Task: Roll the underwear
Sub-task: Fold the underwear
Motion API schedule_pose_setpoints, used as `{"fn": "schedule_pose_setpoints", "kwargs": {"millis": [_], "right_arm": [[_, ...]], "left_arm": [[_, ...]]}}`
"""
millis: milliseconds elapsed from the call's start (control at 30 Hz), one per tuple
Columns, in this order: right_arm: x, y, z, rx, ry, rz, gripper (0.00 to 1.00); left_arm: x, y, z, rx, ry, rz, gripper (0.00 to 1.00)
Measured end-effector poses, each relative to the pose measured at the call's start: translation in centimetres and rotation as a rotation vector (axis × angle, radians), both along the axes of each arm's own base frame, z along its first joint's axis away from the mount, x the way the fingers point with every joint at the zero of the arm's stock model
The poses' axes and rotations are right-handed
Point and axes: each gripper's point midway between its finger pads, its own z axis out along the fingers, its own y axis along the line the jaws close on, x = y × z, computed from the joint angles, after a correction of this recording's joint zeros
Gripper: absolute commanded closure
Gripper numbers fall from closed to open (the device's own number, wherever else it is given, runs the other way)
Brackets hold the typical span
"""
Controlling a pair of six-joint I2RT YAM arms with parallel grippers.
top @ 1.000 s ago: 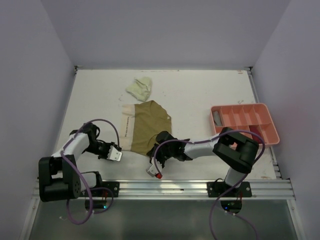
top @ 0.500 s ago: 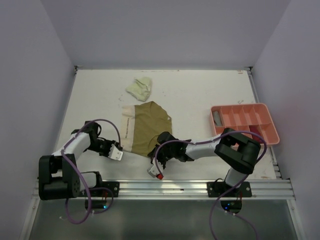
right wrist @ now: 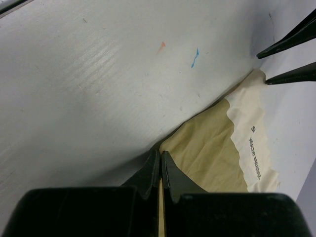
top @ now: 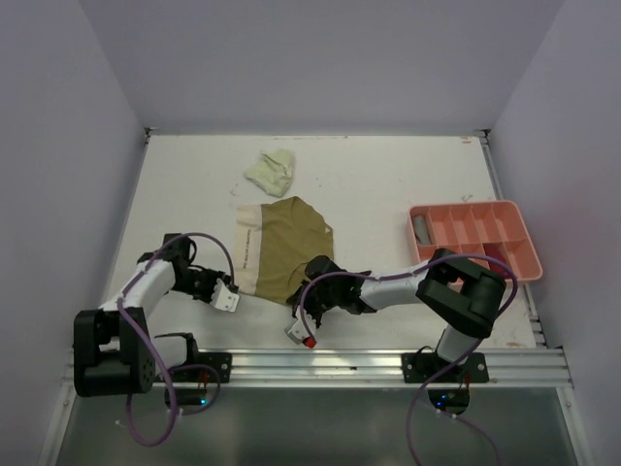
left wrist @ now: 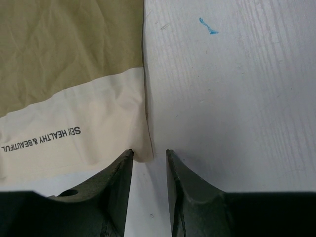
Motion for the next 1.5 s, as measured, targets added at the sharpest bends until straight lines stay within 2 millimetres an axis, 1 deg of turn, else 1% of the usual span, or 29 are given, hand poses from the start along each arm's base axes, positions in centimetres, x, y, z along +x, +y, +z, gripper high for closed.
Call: {"fn": "schedule_pose_setpoints", "kwargs": {"millis": [133,367,467,533,600,633,700,733,833,933,1033,1167,1267,1367,1500], "right_arm": [[0.0,0.0,0.0,0.000,0.000,0.000,1.00],[0.0,0.0,0.0,0.000,0.004,-0.004,1.00],[0.0,0.0,0.0,0.000,0.011,-0.010,1.00],[0.0,0.0,0.0,0.000,0.018,-0.016,1.00],[0.0,0.0,0.0,0.000,0.025,-0.023,1.00],[0.0,0.0,0.0,0.000,0.031,-0.028,1.00],[0.0,0.0,0.0,-0.002,0.047,-0.042,1.00],[0.0,0.0,0.1,-0.003,0.056,-0.049,1.00],[-0.1,0.0,0.1,-0.010,0.101,-0.086,1.00],[-0.3,-0.1,0.2,-0.029,0.172,-0.143,1.00],[-0.7,-0.5,1.3,-0.037,0.260,-0.214,1.00],[-1.8,-0.5,4.4,0.002,0.371,-0.279,1.00],[-2.9,-0.7,6.2,0.025,0.442,-0.303,1.00],[-4.1,-0.8,7.0,0.022,0.504,-0.322,1.00],[-6.2,-1.2,7.4,-0.015,0.600,-0.344,1.00]], "left_arm": [[0.2,0.0,0.5,0.002,-0.031,0.000,0.63],[-0.3,0.0,0.1,0.003,-0.017,0.000,0.64],[-0.4,0.0,-0.2,0.003,-0.002,0.000,0.66],[-0.5,0.0,-0.4,0.006,0.008,-0.003,0.69],[-0.7,-0.1,-0.7,0.009,0.016,-0.011,0.75],[-0.7,-0.2,-0.7,0.008,0.016,-0.017,0.81],[-0.7,-0.5,-0.8,0.010,0.013,-0.032,0.89],[-0.6,-0.6,-0.9,0.008,0.010,-0.039,0.99],[-0.3,-0.7,-0.9,0.012,-0.008,-0.048,1.00],[-0.4,-0.5,-0.9,0.023,-0.008,-0.047,1.00],[-1.6,-0.4,-0.6,0.033,0.024,-0.047,1.00],[-4.1,-0.4,0.3,0.032,0.133,-0.053,1.00],[-5.3,-0.5,1.4,0.023,0.201,-0.056,1.00],[-6.2,-0.8,2.5,0.013,0.224,-0.062,1.00],[-6.9,-1.5,4.0,0.014,0.188,-0.106,1.00]]}}
